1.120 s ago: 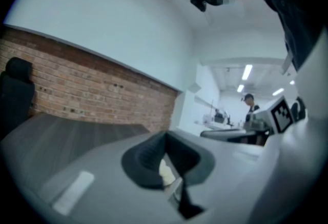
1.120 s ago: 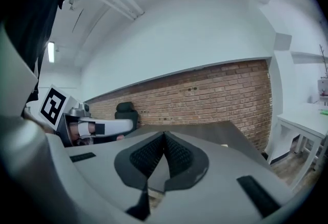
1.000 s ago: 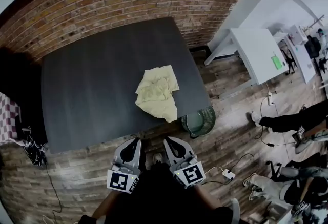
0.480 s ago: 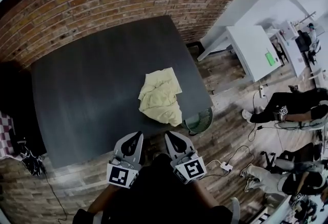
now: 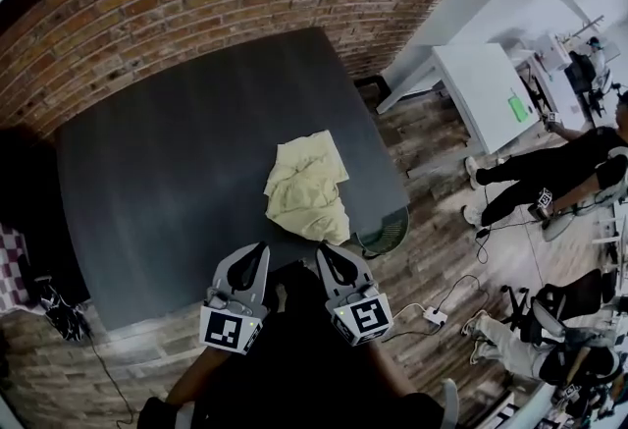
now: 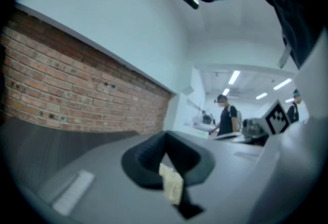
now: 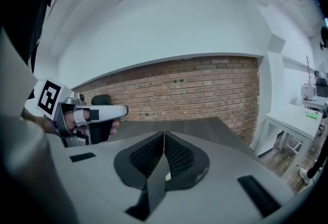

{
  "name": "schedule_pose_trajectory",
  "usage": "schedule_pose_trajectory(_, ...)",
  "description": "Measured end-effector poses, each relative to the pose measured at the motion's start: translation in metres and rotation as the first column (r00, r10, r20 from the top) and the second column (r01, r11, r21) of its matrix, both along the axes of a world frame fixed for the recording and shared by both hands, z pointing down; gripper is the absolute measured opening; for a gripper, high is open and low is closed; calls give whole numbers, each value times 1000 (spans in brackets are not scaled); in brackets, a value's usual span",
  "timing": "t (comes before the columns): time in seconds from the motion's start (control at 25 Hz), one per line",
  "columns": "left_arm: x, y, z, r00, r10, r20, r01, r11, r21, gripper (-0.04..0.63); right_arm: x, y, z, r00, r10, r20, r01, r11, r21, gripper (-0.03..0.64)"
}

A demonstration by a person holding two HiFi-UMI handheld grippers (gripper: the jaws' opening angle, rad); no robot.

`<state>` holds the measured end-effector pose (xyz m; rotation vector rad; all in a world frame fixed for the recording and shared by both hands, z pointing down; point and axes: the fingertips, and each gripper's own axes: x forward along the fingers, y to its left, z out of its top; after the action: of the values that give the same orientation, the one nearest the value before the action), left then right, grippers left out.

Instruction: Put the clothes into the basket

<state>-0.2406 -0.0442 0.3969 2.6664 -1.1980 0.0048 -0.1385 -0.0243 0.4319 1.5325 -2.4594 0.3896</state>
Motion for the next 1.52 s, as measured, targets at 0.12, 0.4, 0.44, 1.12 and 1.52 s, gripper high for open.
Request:
schedule_pose_trajectory(0.12, 5, -9, -4, 1000, -17, 2, 17, 1000, 4, 6, 5, -12, 7, 1000, -13, -5, 13, 1000, -17, 8)
schedule_pose_trajectory(0.4, 14, -30, 2, 999, -40, 23, 41, 999, -12, 6, 9, -32, 25, 997, -69, -34, 67, 996, -52, 8)
schedule_pose_trajectory(0.44, 16, -32, 4, 999, -43, 24, 43, 999, -15, 6, 11, -34, 29, 997, -72, -36, 70, 996, -61, 9)
schedule_pose_trajectory(1.12, 51, -72, 42, 998, -25, 51, 31, 992, -123, 6, 31, -76, 126, 980, -170, -106, 125, 931, -343, 276)
schedule_pose_trajectory(1.52, 58, -92, 58, 997, -33, 64, 43, 985, -167, 6, 52, -89, 193, 974, -187, -130, 93, 848, -522, 370)
